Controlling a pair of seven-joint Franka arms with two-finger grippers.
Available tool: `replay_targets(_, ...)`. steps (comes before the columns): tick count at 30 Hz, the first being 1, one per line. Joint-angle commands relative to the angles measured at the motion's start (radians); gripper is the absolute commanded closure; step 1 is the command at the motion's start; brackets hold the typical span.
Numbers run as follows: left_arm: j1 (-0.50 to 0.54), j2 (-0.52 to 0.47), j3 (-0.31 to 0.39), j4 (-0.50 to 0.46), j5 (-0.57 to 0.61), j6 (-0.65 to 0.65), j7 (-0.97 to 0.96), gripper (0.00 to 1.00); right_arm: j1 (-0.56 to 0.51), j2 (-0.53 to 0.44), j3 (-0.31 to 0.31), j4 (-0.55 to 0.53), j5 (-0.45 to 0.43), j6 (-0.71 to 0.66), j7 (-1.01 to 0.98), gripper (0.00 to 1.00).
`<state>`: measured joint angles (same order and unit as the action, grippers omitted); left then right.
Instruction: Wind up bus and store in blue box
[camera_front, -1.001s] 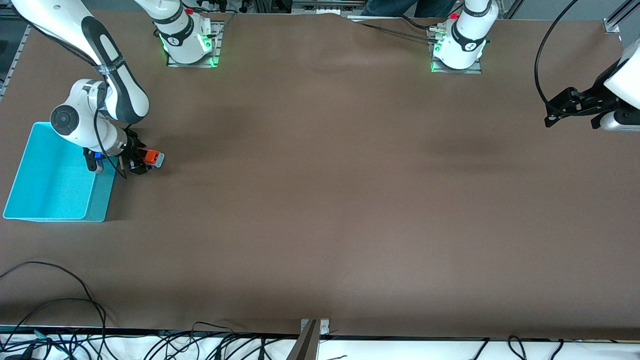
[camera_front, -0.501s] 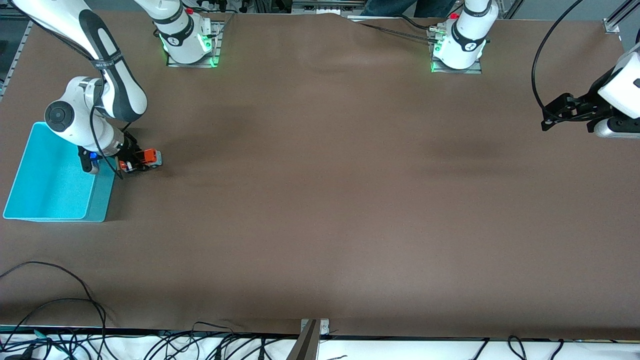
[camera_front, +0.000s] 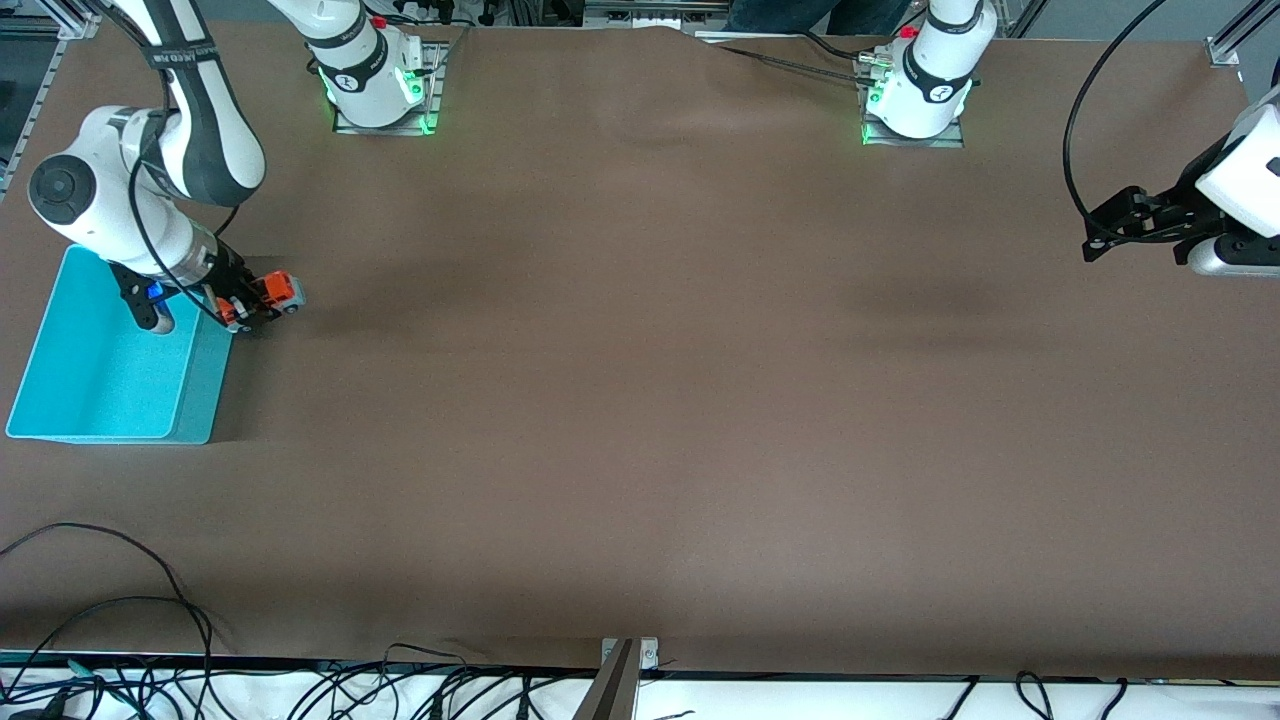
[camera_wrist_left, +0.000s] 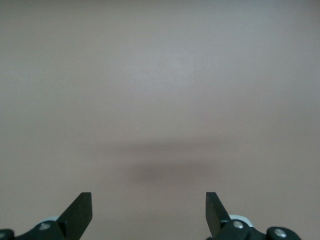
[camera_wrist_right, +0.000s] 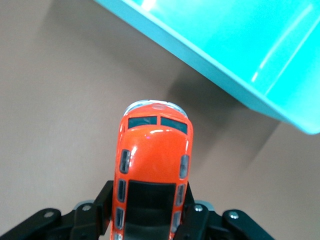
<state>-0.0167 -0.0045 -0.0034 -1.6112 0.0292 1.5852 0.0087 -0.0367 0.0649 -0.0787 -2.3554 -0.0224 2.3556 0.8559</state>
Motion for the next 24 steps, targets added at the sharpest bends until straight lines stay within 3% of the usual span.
replay_targets(1, 0.006, 0.012, -0.006, 0.031, 0.009, -0.037, -0.009, 0.00, -0.005, -0.046, -0.016, 0.033, -0.014, -0.099, -0.200, 1.00)
replay_targets(5, 0.004, 0.011, -0.006, 0.033, 0.009, -0.040, -0.009, 0.00, -0.006, -0.048, -0.033, 0.105, -0.028, -0.211, -0.322, 1.00)
replay_targets(9, 0.003, 0.012, -0.009, 0.031, 0.009, -0.044, -0.010, 0.00, -0.011, -0.046, -0.072, 0.166, -0.103, -0.274, -0.447, 1.00)
replay_targets(18, -0.002, 0.011, -0.012, 0.033, 0.009, -0.060, -0.009, 0.00, -0.014, -0.007, -0.188, 0.200, -0.120, -0.268, -0.784, 1.00)
replay_targets(24, -0.003, 0.009, -0.012, 0.033, 0.008, -0.063, -0.009, 0.00, -0.046, 0.079, -0.196, 0.254, -0.241, -0.268, -0.874, 1.00)
